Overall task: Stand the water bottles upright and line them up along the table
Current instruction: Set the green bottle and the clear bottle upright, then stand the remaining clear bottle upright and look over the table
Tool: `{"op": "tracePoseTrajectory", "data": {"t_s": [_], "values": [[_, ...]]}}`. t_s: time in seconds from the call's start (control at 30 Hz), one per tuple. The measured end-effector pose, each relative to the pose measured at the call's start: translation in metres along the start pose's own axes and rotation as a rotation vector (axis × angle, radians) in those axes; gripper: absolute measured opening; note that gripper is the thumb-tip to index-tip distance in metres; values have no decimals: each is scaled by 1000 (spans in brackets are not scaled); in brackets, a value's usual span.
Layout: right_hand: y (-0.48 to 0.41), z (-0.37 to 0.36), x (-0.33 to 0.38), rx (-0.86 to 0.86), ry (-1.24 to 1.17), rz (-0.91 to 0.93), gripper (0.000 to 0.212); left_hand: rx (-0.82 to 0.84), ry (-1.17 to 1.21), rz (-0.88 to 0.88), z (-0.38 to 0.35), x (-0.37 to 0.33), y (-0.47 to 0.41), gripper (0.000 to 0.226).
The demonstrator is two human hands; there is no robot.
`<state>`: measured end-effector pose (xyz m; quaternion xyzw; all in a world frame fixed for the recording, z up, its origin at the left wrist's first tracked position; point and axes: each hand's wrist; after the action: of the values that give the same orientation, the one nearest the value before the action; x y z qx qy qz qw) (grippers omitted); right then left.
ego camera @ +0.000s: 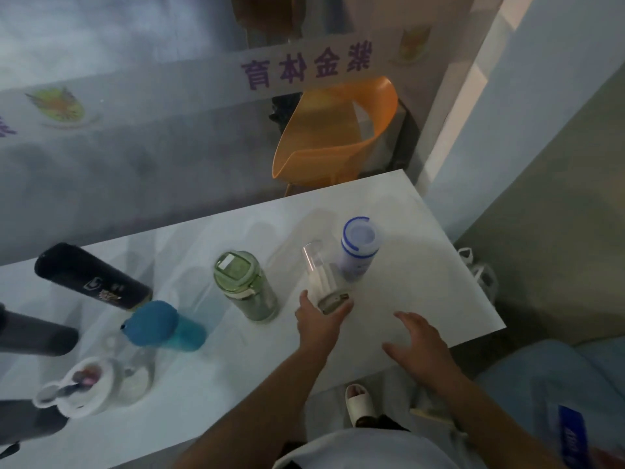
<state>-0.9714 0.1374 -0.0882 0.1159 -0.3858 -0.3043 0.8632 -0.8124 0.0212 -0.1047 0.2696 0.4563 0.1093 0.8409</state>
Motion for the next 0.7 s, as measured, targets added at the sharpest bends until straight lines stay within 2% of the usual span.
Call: {"op": "tracePoseTrajectory", "data": {"t_s": [0.1, 0.27, 0.4, 0.57, 0.7], "values": [[-17, 10, -17, 43, -43, 5, 71, -90, 159, 136, -27, -21, -16, 109], [-36, 23, -24, 95, -122, 78, 68, -175, 250, 188, -38, -25, -20, 75], [-53, 25, -23, 132, -152, 124, 65, -258, 26, 119, -22, -21, 0, 81], [-68, 26, -18, 190, -133, 159, 64, -350, -249, -136, 8, -18, 45, 85], [-73, 21, -17, 246, -32, 212, 66, -280, -476, -237, 24, -24, 63, 81]]}}
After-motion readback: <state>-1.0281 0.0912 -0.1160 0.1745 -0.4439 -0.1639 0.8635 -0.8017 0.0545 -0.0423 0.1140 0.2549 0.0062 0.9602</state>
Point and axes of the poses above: each hand's wrist, its own y-axis away from the middle knuckle, its own z-axis out of the back of the hand, x = y × z, and after that the axes turned 9 degrees about -y, right-handed
